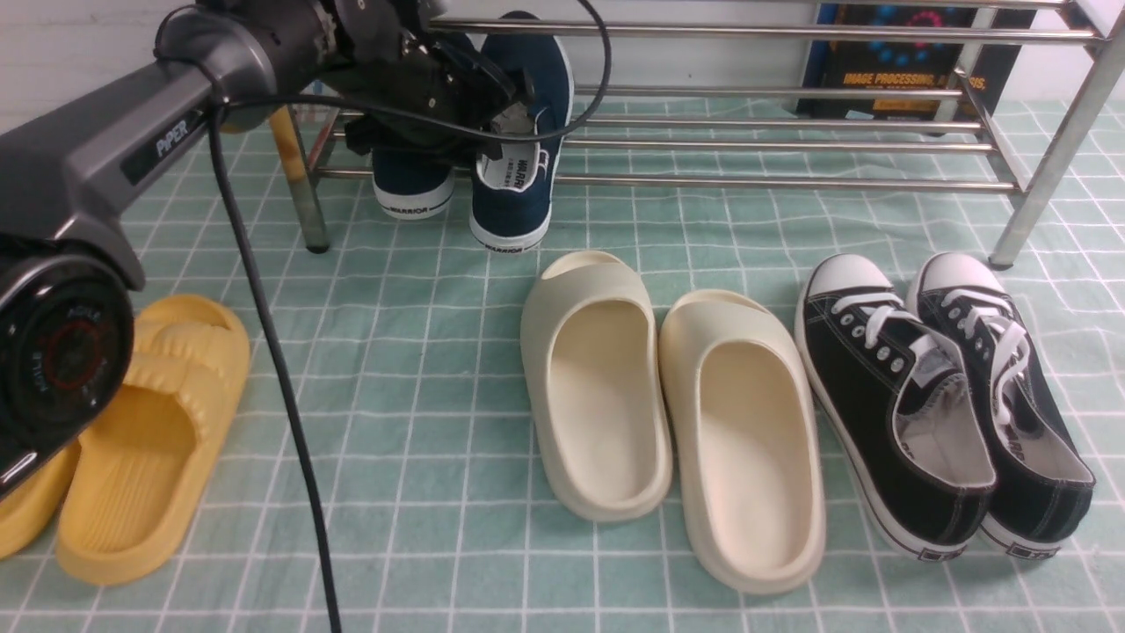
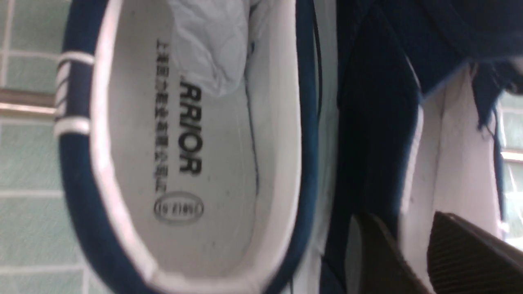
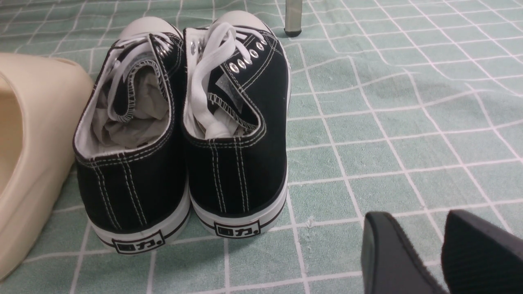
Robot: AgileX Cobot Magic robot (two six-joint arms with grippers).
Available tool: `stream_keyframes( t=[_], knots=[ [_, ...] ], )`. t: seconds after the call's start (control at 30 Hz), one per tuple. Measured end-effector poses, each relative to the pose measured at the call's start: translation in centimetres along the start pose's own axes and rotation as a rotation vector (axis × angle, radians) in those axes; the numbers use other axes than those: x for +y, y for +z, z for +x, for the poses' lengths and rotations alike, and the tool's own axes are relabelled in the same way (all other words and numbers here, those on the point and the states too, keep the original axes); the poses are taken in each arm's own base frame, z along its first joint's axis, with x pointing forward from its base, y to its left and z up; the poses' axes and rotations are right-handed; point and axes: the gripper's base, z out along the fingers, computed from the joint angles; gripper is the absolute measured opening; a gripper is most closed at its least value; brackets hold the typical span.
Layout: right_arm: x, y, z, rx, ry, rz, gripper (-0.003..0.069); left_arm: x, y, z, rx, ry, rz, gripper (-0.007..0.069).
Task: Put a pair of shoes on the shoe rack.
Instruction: Use the left arm to put a shoe into the shoe rack
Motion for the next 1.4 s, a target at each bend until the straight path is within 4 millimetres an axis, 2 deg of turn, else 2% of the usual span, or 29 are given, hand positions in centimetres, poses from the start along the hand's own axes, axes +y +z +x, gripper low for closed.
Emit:
stream_keyframes(
  t=[0.1, 0.17, 0.2, 0.3, 0.33, 0.37, 0.47, 0.5, 0.6, 0.63, 0.7, 0.73, 0.77, 0.9, 0.93, 0.97, 1.17, 1.3, 1.4],
  knots=[
    [0.0, 0.0, 0.0, 0.0, 0.0, 0.0, 0.0239, -0.7, -2.5, -0.7, -0.025, 0.026, -0.002, 0.0237],
    [0.0, 0.0, 0.0, 0.0, 0.0, 0.0, 0.0239, -1.4, -5.5, -1.6, -0.075, 0.06, -0.006, 0.0231],
    [0.0, 0.0, 0.0, 0.0, 0.0, 0.0, 0.0239, -1.5, -6.3, -1.8, -0.084, 0.072, -0.013, 0.0226],
    [0.0, 0.0, 0.0, 0.0, 0.0, 0.0, 0.0239, -2.2, -10.2, -2.5, -0.126, 0.114, -0.031, 0.0193],
    [0.0, 0.0, 0.0, 0.0, 0.0, 0.0, 0.0239, -2.3, -10.5, -2.5, -0.131, 0.116, -0.031, 0.019],
    [0.0, 0.0, 0.0, 0.0, 0.0, 0.0, 0.0239, -2.5, -12.1, -2.5, -0.125, 0.132, -0.044, 0.016],
    [0.0, 0.0, 0.0, 0.0, 0.0, 0.0, 0.0239, -2.6, -13.6, -2.2, -0.092, 0.154, -0.06, 0.0113],
    [0.0, 0.0, 0.0, 0.0, 0.0, 0.0, 0.0239, -2.5, -14.0, -1.8, -0.039, 0.173, -0.076, 0.007],
    [0.0, 0.0, 0.0, 0.0, 0.0, 0.0, 0.0239, -1.7, -12.7, 0.0, 0.09, 0.201, -0.092, -0.0011],
    [0.0, 0.0, 0.0, 0.0, 0.0, 0.0, 0.0239, -1.7, -12.6, 0.1, 0.099, 0.205, -0.093, -0.0013],
    [0.0, 0.0, 0.0, 0.0, 0.0, 0.0, 0.0239, -0.8, -10.3, 2.4, 0.202, 0.204, -0.082, -0.0013],
    [0.0, 0.0, 0.0, 0.0, 0.0, 0.0, 0.0239, -0.6, -9.9, 2.8, 0.219, 0.2, -0.082, -0.0013],
    [0.0, 0.0, 0.0, 0.0, 0.0, 0.0, 0.0239, -0.3, -8.6, 4.3, 0.257, 0.198, -0.075, -0.0013],
    [0.0, 0.0, 0.0, 0.0, 0.0, 0.0, 0.0239, -1.3, -4.8, 8.4, 0.276, 0.247, -0.045, -0.0013],
    [0.0, 0.0, 0.0, 0.0, 0.0, 0.0, 0.0239, -1.3, -4.7, 8.4, 0.267, 0.248, -0.044, -0.0013],
    [0.0, 0.0, 0.0, 0.0, 0.0, 0.0, 0.0239, -2.2, -3.2, 9.5, 0.237, 0.277, -0.022, -0.0013],
    [0.0, 0.0, 0.0, 0.0, 0.0, 0.0, 0.0239, -2.9, -0.5, 9.0, 0.14, 0.277, -0.02, -0.0013],
    [0.0, 0.0, 0.0, 0.0, 0.0, 0.0, 0.0239, -2.3, 1.1, 6.9, 0.097, 0.264, -0.088, -0.0013],
    [0.0, 0.0, 0.0, 0.0, 0.0, 0.0, 0.0239, -2.3, 1.4, 6.1, 0.099, 0.258, -0.114, -0.0013]
  ],
)
